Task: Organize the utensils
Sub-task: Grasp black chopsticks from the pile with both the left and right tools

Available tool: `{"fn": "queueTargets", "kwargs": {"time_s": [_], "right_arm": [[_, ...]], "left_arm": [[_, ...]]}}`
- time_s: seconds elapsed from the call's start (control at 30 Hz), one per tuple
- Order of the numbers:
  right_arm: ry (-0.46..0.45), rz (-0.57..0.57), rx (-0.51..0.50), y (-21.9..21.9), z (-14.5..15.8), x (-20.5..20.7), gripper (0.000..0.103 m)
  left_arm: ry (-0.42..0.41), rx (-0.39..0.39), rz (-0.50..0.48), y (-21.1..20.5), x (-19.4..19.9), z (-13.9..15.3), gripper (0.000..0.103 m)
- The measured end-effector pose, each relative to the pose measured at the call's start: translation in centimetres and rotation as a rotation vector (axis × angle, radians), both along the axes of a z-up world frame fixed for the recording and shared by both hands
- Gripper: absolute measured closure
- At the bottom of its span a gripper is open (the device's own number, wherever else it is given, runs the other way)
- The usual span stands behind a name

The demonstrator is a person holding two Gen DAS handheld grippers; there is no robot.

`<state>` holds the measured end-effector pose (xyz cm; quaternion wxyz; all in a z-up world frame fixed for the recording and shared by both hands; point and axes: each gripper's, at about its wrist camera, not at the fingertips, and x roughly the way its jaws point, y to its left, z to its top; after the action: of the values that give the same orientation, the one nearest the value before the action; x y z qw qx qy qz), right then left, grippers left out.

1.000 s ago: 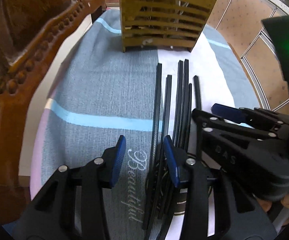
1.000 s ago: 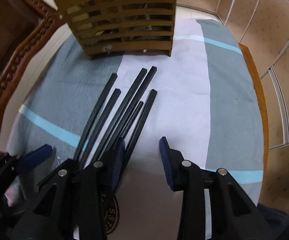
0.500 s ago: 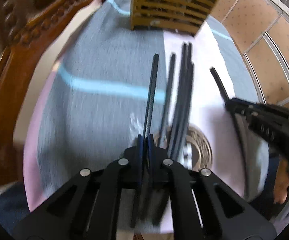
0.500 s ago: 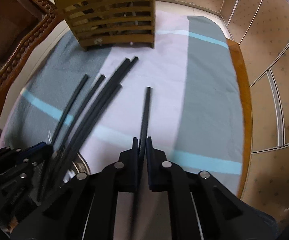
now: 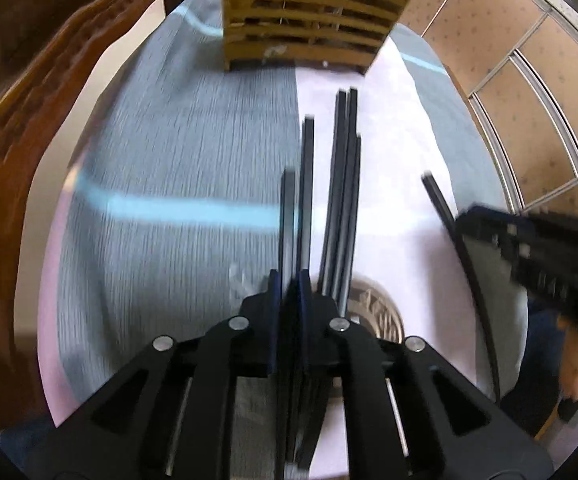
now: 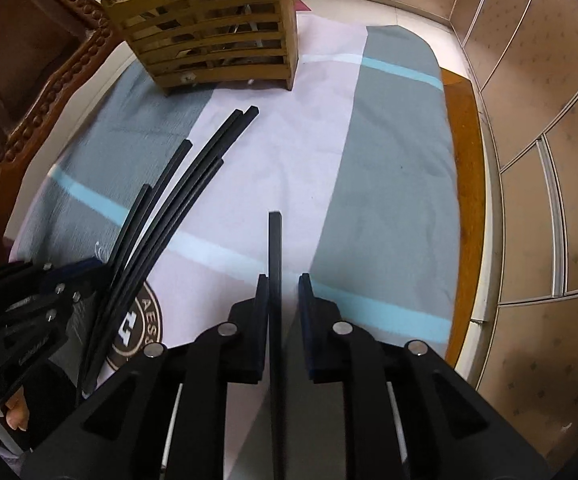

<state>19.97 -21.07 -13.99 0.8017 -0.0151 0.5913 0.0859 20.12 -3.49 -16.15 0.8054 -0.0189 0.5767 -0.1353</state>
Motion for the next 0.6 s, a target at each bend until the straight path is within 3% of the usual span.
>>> {"fn": "queueTargets", "kwargs": {"time_s": [0.1,0.3,0.37,0.6], "right_arm": [[-0.005,0.01,0.006,0.3,0.1,0.2,0.088],[-0.007,-0.007,0.029,0.3,-0.3,0.9,0.088],[-0.003,-0.01,0.03,0.3,-0.6,1.1,0.088],[0.011,-0.021,0.021,0.4,-1.7,1.8,0.088]], "left_arm": [[-0.003,0.002,-0.006,-0.4,2.2,0.3,0.095],[-0.002,0.056,-0.005,-0.9,5.3,0.0,0.084],[0.002,0.046,-0.004,-0.7,5.5,-0.1,0.078],[0.008,0.057,-0.02,-0.6,6.0,-0.3,0.076]]}}
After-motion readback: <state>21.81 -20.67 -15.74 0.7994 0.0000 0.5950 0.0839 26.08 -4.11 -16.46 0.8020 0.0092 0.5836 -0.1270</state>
